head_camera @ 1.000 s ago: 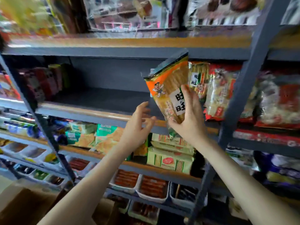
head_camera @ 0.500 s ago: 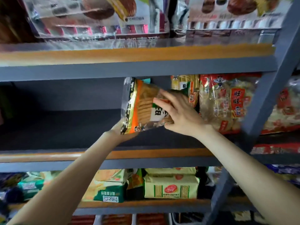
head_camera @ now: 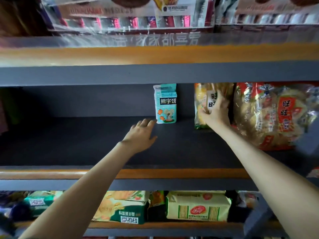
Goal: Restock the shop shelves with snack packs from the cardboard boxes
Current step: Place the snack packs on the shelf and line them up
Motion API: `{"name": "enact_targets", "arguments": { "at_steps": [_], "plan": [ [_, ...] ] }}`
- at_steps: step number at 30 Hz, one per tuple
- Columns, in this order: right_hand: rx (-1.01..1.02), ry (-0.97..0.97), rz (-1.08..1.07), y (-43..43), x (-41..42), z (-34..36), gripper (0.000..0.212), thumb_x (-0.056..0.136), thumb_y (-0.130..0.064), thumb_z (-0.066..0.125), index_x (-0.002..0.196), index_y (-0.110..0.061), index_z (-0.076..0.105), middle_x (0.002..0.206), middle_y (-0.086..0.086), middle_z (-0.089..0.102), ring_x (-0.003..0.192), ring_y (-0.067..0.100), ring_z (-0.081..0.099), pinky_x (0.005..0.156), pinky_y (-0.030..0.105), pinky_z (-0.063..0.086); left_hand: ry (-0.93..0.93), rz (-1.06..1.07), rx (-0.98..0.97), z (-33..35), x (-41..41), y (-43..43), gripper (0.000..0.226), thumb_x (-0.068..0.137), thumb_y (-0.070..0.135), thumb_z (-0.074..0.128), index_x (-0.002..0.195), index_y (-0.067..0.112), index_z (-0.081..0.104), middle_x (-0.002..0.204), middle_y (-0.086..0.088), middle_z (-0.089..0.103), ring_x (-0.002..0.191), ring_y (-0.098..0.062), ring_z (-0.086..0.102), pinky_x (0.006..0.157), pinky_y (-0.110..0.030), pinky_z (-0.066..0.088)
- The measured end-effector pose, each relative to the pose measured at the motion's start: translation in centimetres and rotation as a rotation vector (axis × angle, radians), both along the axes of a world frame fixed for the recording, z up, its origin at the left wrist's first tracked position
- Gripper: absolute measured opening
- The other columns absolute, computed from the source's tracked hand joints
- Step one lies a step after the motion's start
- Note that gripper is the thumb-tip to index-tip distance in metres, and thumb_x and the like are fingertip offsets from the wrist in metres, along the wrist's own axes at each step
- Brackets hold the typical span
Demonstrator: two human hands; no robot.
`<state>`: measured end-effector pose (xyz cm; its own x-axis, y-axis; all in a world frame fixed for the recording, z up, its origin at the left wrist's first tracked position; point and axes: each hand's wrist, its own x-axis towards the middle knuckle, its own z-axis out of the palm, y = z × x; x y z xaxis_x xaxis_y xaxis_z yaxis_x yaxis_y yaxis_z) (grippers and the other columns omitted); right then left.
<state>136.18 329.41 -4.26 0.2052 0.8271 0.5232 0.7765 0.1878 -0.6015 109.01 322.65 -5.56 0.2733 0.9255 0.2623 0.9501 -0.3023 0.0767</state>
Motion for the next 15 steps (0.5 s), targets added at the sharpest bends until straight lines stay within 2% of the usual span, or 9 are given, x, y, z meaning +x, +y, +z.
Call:
{"name": "enact_targets", "arguments": {
  "at_steps": [2,4,6,8,9,11,15],
  "plan": [
    [-0.155,0.035,-0.042,1.0,-0.3,-0.1,0.108,0.078,-0.042,0.074,0.152,-0.023,-0.002,0.155,0.020,0.002,0.141,0.041,0.014,0.111,0.052,0.027,0.024,-0.004,0.031,0.0,0.3,0.9,0.068,0.095,0.036,0.052,0.152,0.017,0.019,0.153,-0.006,0.026,0.140,-0.025,0.028,0.113,-0.039,0.024],
    [-0.256,-0.073,-0.074,1.3,-0.7,-0.1,0.122,0.073,-0.055,0.075,0.151,-0.025,-0.015,0.157,0.018,-0.016,0.145,0.036,-0.009,0.116,0.058,0.010,0.076,-0.003,0.079,0.1,0.8,2.0,0.073,0.093,0.035,0.054,0.153,0.018,0.016,0.157,-0.007,0.017,0.143,-0.025,0.022,0.116,-0.040,0.017],
    [-0.230,-0.237,-0.129,0.9,-0.9,0.1,0.128,0.070,-0.066,0.070,0.150,-0.024,-0.021,0.156,0.015,-0.025,0.144,0.032,-0.021,0.113,0.056,-0.008,0.167,0.021,0.110,0.3,1.6,3.1,0.079,0.093,0.035,0.055,0.155,0.021,0.007,0.160,-0.011,0.001,0.147,-0.027,0.010,0.118,-0.045,0.009],
    [-0.083,-0.475,-0.139,0.4,-0.4,-0.1,0.123,0.073,-0.068,0.064,0.150,-0.024,-0.021,0.157,0.012,-0.025,0.143,0.030,-0.025,0.109,0.054,-0.019,0.261,0.032,0.167,0.5,2.4,4.7,0.086,0.093,0.034,0.056,0.154,0.027,-0.004,0.161,-0.012,-0.013,0.149,-0.027,-0.003,0.117,-0.051,0.005],
    [-0.046,-0.582,-0.096,0.2,0.0,-0.2,0.119,0.076,-0.067,0.062,0.149,-0.025,-0.022,0.156,0.007,-0.027,0.143,0.028,-0.027,0.109,0.054,-0.021,0.315,0.033,0.198,0.7,2.9,5.4,0.087,0.094,0.032,0.056,0.154,0.028,-0.008,0.160,-0.012,-0.018,0.149,-0.027,-0.007,0.117,-0.054,0.004],
    [-0.105,-0.699,0.021,0.4,0.9,-0.5,0.107,0.084,-0.064,0.055,0.148,-0.030,-0.023,0.151,-0.003,-0.035,0.141,0.020,-0.032,0.114,0.054,-0.018,0.403,0.026,0.231,1.0,4.1,6.7,0.084,0.097,0.023,0.051,0.153,0.029,-0.012,0.159,-0.011,-0.022,0.149,-0.027,-0.010,0.115,-0.059,0.003],
    [-0.257,-0.724,0.052,1.4,2.0,-0.5,0.091,0.091,-0.067,0.039,0.147,-0.034,-0.025,0.142,-0.013,-0.044,0.139,0.013,-0.034,0.113,0.052,-0.016,0.405,0.035,0.136,0.5,5.7,8.8,0.073,0.101,0.019,0.042,0.153,0.033,-0.007,0.157,-0.011,-0.026,0.147,-0.030,-0.018,0.115,-0.057,0.011]
  ]
}}
